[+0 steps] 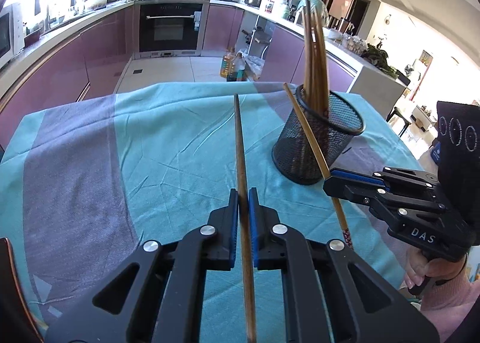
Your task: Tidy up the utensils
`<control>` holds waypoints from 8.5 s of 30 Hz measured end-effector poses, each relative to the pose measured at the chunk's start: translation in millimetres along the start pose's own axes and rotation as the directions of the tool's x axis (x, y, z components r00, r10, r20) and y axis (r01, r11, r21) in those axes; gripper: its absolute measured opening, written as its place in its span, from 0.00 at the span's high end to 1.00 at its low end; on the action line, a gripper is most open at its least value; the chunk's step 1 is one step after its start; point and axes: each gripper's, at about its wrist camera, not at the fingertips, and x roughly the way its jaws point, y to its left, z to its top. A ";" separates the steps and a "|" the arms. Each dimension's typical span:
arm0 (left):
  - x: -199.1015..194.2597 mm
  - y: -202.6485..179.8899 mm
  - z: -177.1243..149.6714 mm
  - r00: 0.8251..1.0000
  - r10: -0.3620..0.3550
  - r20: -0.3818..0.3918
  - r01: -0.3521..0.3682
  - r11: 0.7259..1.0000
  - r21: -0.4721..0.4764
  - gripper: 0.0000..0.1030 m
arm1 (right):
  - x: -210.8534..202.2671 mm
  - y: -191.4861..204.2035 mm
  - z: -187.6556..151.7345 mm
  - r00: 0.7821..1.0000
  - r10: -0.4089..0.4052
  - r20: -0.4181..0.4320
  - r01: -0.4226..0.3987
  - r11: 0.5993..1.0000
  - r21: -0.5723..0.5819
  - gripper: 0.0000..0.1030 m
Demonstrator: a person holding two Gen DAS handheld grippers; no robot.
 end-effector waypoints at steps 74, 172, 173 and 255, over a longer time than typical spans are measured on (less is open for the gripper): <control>-49.2 -35.3 45.1 0.978 -0.149 0.144 0.138 0.987 0.086 0.98 | -83.1 -24.3 38.6 0.976 -0.022 0.215 0.018 1.000 0.018 0.95; 67.9 89.5 17.8 0.987 0.049 -0.150 -0.059 0.996 -0.064 0.72 | -21.1 0.2 27.2 0.982 0.125 0.142 -0.127 0.992 0.007 0.92; 69.4 85.7 18.7 0.987 0.049 -0.150 -0.058 0.997 -0.055 0.72 | -21.8 0.6 26.3 0.982 0.129 0.141 -0.132 0.991 0.007 0.92; 66.2 20.2 17.0 0.976 0.160 -0.144 -0.124 0.965 0.230 0.86 | -29.2 6.0 11.1 0.975 0.185 0.125 -0.191 0.981 0.039 0.92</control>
